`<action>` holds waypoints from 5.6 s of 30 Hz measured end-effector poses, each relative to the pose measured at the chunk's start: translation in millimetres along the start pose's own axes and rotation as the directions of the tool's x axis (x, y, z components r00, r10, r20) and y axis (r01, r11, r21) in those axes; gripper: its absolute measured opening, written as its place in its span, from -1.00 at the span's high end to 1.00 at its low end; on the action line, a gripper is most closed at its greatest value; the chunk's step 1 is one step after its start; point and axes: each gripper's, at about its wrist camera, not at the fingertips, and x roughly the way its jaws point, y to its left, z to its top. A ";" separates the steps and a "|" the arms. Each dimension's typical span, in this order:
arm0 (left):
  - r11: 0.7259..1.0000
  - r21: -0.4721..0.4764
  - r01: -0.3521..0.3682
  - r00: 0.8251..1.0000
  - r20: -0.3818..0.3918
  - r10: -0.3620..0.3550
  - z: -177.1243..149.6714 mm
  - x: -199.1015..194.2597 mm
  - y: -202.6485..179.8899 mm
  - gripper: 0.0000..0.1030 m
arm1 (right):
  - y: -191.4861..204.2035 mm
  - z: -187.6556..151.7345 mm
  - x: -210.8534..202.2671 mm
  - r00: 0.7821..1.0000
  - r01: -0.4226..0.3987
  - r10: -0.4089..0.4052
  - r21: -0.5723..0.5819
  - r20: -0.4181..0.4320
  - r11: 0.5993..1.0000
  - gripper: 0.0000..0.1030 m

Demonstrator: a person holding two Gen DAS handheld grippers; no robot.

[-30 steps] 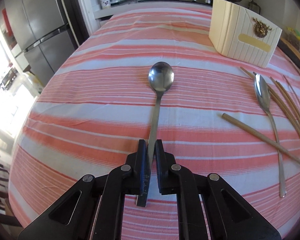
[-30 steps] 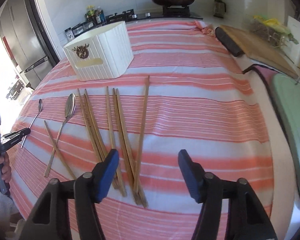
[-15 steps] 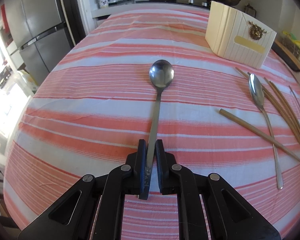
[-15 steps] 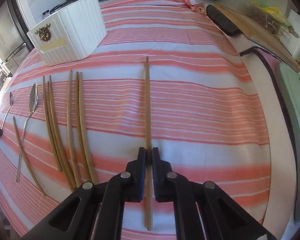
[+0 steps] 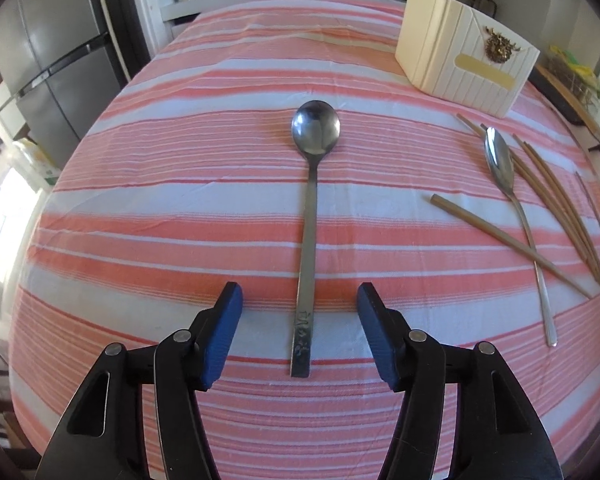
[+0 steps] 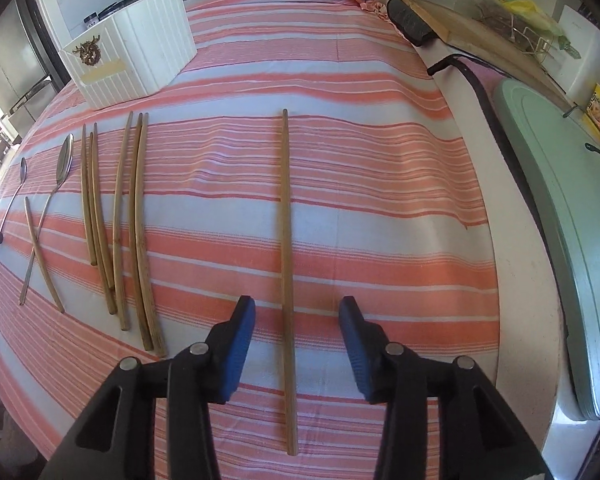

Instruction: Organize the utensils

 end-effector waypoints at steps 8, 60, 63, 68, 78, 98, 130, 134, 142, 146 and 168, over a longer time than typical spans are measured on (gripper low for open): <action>0.997 0.029 0.067 0.996 -0.060 -0.065 28.0 1.6 11.4 -0.25 | -15.5 -1.9 -5.5 0.996 -0.063 0.063 -0.005 -0.070 0.998 0.14; 0.964 0.076 0.256 0.921 0.284 -0.267 103.2 -122.9 -12.3 1.00 | 72.6 123.7 -172.0 0.824 -0.135 0.200 -0.159 0.530 0.978 0.88; 0.959 0.108 0.261 0.926 0.252 -0.280 101.7 -114.4 -18.7 0.96 | 74.4 121.7 -174.6 0.814 -0.144 0.210 -0.162 0.541 0.976 0.88; 0.889 0.350 0.297 0.921 0.142 -0.364 94.7 -95.3 -75.1 -0.08 | 70.0 112.8 -179.3 0.814 -0.161 0.223 -0.159 0.536 0.974 0.88; 0.743 0.600 0.297 0.943 -0.064 -0.326 110.0 -18.2 -183.6 -0.22 | 52.7 83.7 -171.6 0.831 -0.187 0.228 -0.131 0.507 0.974 0.88; 0.788 0.523 0.325 0.938 -0.071 -0.339 123.9 22.8 -162.6 1.00 | 35.1 66.6 -165.0 0.827 -0.243 0.250 -0.081 0.504 0.967 0.88; 0.864 0.410 0.292 0.952 -0.042 -0.302 72.6 9.5 -137.4 1.00 | 56.9 49.3 -154.3 0.819 -0.301 0.302 -0.083 0.488 0.950 0.88; 0.901 0.350 0.255 0.958 0.035 -0.285 76.1 -7.1 -111.0 1.00 | 52.5 46.5 -150.6 0.819 -0.310 0.302 -0.067 0.487 0.948 0.88; 0.950 0.305 -0.066 0.988 0.150 0.021 71.5 3.9 -60.3 1.00 | 55.9 45.5 -150.3 0.818 -0.309 0.302 -0.068 0.490 0.949 0.88; 0.948 0.313 -0.063 0.993 0.112 0.029 67.6 16.2 -48.0 0.99 | 60.1 47.7 -149.9 0.818 -0.305 0.303 -0.077 0.489 0.949 0.88; 0.976 0.185 0.110 0.994 -0.036 -0.106 145.7 76.4 -68.8 0.31 | 69.2 61.0 -140.0 0.830 -0.303 0.307 -0.086 0.466 0.949 0.88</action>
